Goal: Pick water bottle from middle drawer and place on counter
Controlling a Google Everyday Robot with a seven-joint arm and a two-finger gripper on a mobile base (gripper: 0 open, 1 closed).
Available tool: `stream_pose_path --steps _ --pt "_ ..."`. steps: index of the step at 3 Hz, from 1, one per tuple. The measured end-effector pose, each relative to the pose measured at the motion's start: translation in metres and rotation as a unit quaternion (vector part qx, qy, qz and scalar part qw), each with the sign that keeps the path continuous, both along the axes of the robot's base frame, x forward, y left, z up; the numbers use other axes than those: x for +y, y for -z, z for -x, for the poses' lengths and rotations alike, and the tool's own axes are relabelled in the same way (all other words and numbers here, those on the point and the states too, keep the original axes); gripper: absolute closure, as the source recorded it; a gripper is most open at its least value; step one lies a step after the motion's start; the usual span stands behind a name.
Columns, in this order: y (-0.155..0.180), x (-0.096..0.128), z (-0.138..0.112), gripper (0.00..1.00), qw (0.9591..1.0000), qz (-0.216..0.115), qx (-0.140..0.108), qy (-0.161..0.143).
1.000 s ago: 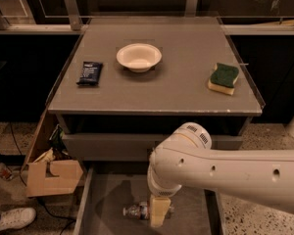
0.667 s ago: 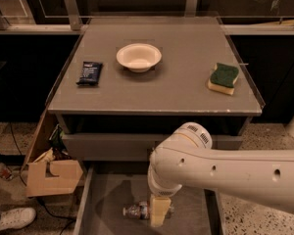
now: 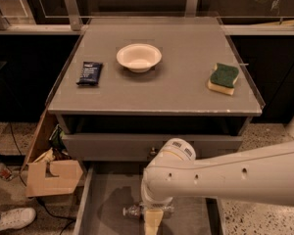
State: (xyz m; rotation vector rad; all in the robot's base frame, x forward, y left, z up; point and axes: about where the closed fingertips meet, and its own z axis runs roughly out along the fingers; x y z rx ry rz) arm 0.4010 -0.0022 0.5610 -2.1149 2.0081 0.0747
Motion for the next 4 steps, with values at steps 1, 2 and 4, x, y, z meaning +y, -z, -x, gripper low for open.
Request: stream_pose_path --steps 1,2,4 --pt "0.003 0.001 0.0 0.0 1.0 0.0 0.001 0.0" --pt "0.016 0.004 -0.001 0.0 1.0 -0.006 -0.002 -0.001" --pt "0.054 0.016 -0.016 0.0 0.9997 -0.016 0.006 -0.016"
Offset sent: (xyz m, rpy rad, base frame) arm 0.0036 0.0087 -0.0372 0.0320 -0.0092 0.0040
